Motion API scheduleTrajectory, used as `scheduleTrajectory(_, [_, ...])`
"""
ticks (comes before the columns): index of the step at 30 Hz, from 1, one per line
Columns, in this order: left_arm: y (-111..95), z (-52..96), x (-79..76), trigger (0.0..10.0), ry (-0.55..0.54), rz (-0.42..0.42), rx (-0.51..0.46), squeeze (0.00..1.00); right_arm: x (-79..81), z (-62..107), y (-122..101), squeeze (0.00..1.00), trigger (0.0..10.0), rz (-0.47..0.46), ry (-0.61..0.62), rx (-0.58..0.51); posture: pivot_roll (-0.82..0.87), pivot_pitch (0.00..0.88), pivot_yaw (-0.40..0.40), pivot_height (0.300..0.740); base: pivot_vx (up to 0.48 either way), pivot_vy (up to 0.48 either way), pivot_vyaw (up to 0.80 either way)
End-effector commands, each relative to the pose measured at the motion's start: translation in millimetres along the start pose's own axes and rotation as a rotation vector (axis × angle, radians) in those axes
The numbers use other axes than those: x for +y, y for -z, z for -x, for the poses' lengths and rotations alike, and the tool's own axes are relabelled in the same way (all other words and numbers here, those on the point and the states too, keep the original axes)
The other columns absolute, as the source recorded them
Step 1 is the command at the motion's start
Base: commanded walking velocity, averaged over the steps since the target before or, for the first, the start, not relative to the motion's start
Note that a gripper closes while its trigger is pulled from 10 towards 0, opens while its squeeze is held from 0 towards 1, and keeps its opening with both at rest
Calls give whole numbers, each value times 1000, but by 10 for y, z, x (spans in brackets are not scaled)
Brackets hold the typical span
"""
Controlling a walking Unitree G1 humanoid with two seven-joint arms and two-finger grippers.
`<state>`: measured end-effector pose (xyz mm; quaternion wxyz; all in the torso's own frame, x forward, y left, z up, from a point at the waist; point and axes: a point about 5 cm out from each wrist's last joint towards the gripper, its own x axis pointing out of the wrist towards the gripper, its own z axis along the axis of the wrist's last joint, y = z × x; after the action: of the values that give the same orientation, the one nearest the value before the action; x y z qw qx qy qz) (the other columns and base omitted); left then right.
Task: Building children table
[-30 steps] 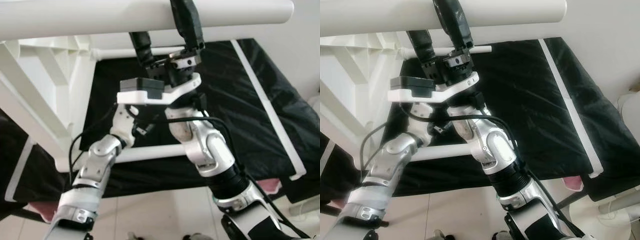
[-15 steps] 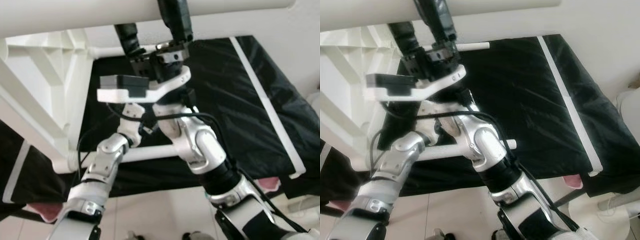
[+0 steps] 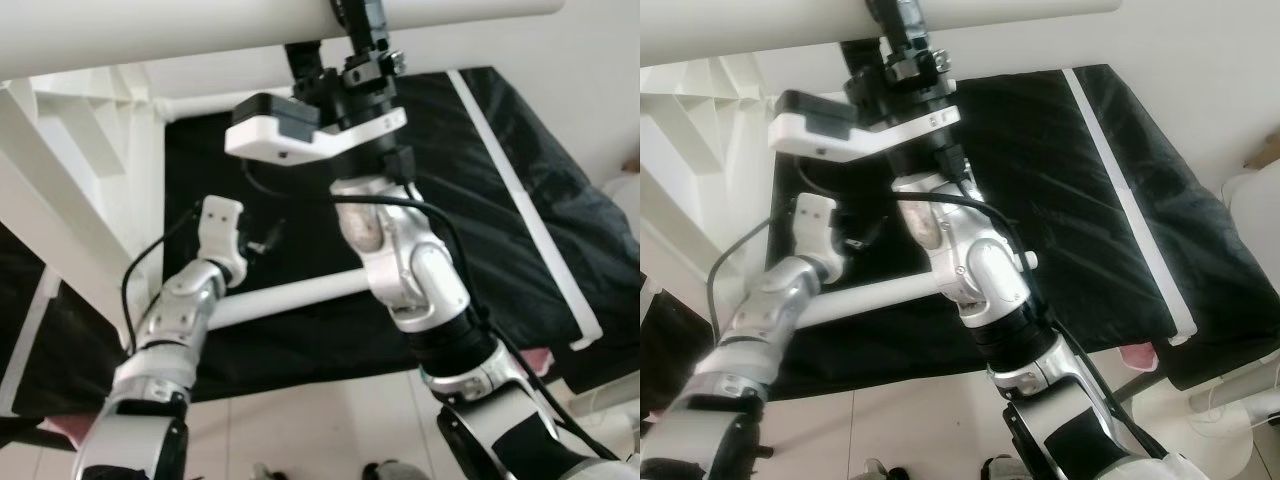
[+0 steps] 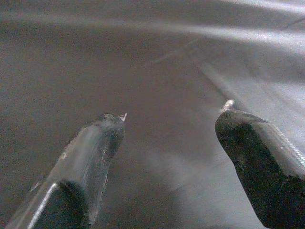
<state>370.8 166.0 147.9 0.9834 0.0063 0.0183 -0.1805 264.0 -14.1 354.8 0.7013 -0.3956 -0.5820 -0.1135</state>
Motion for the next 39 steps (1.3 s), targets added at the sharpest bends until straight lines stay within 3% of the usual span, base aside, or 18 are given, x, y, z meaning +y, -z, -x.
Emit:
scheduleTrajectory(1, [116,105,284,10000,-317,9,67,0,-175,-64,-36,0,0,-89,72,8,-69,135,102,740,0,0,0])
scheduleTrajectory(5, [6,310,758,10000,-668,-31,119,0,-306,-121,239,0,0,-59,31,128,-79,143,101,740,0,0,0])
scheduleTrajectory(7, [-36,324,797,10000,-695,-19,106,0,-316,-124,277,0,0,-59,26,147,-79,143,101,740,0,0,0])
scheduleTrajectory(12, [-380,117,593,10000,-544,61,15,0,-341,-114,465,0,0,-221,33,334,-72,147,97,740,0,0,0])
scheduleTrajectory(15, [-587,16,433,10000,-434,-59,-25,0,-353,-116,547,0,0,-356,41,444,-83,142,107,740,0,0,0])
scheduleTrajectory(18, [-920,-18,489,10000,-398,-109,-90,0,-393,-85,742,0,0,-465,58,575,-73,162,89,740,0,0,0])
scheduleTrajectory(21, [-1466,-47,615,10000,-377,-217,-159,0,-465,-26,1020,0,0,-660,114,733,-49,152,79,740,0,0,0])
scheduleTrajectory(24, [-1615,-38,643,10000,-380,-231,-186,0,-490,-21,1069,0,0,-693,121,754,-49,152,79,740,0,0,0])
scheduleTrajectory(25, [-1821,-32,669,10000,-378,-253,-219,0,-518,-10,1131,0,0,-743,135,784,-36,149,77,740,0,0,0])
scheduleTrajectory(27, [-2487,4,583,10000,-346,-318,-342,0,-585,-2,1319,0,0,-854,140,838,-38,142,82,740,0,0,0])
scheduleTrajectory(30, [-2729,28,508,10000,-327,-328,-391,0,-603,-8,1373,0,0,-890,137,846,-38,142,82,740,0,0,0])
scheduleTrajectory(31, [-2951,28,359,10000,-281,-337,-444,0,-595,-19,1403,0,0,-938,124,854,-37,139,83,740,0,0,0])
scheduleTrajectory(32, [-2951,28,359,10000,-281,-337,-444,0,-595,-19,1403,0,0,-938,124,854,-37,139,83,740,0,0,0])
scheduleTrajectory(34, [-3172,-44,10,10000,-160,-357,-494,0,-532,54,1446,0,0,-978,94,891,-37,149,85,740,0,0,0])
scheduleTrajectory(35, [-3172,-44,10,10000,-160,-357,-494,0,-532,54,1446,0,0,-978,94,891,-37,149,85,740,0,0,0])
scheduleTrajectory(37, [-3231,-128,-266,10000,-51,-364,-510,0,-461,208,1491,0,0,-1002,73,957,-37,153,83,740,0,0,0])
scheduleTrajectory(38, [-3231,-128,-266,10000,-51,-364,-510,0,-461,208,1491,0,0,-1002,73,957,-37,153,83,740,0,0,0])
scheduleTrajectory(39, [-3183,-211,-453,10000,25,-363,-498,0,-452,376,1523,0,0,-975,77,1014,-29,161,76,740,0,0,0])
